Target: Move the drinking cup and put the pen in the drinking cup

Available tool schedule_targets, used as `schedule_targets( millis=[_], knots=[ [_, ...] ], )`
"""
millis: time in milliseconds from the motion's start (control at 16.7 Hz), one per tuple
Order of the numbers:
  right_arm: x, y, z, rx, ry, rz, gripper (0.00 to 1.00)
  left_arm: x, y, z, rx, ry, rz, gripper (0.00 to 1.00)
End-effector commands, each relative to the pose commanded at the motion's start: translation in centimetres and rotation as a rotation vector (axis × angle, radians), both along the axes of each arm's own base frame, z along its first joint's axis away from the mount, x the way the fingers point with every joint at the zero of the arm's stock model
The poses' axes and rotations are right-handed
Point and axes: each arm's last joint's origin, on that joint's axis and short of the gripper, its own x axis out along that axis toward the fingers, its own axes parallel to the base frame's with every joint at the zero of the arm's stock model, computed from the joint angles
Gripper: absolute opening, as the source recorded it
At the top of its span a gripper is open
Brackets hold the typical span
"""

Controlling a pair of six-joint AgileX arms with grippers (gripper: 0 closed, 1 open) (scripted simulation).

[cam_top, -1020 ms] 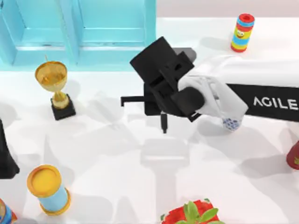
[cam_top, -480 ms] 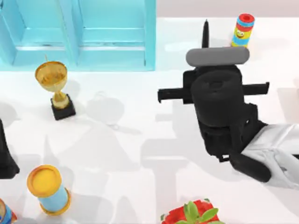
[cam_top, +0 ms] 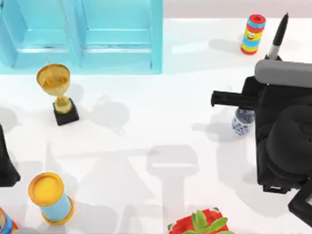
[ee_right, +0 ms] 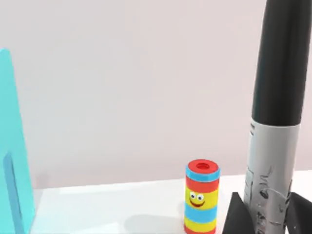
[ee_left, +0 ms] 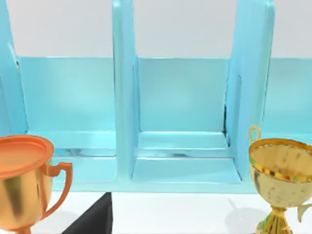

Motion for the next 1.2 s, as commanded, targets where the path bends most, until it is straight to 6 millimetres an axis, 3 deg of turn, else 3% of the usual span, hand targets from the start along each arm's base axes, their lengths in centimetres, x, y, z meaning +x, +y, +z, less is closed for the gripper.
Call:
schedule_targets(
  millis=[180, 540, 960, 1200],
  knots=[
    [-1.0, -0.3, 0.0, -0.002, -0.021, 0.021, 0.00, 0.0, 0.0, 0.0, 0.000, 0.000, 0.000, 1.00],
    [-0.8, -0.2, 0.0, -0.001, -0.021, 0.019, 0.00, 0.0, 0.0, 0.0, 0.000, 0.000, 0.000, 1.00],
    [3.0, -0.7, -1.7, -0.004, -0.019, 0.023, 0.00, 0.0, 0.0, 0.0, 0.000, 0.000, 0.000, 1.00],
    [3.1, -0.7, -1.7, -0.002, -0.022, 0.023, 0.00, 0.0, 0.0, 0.0, 0.000, 0.000, 0.000, 1.00]
  ],
)
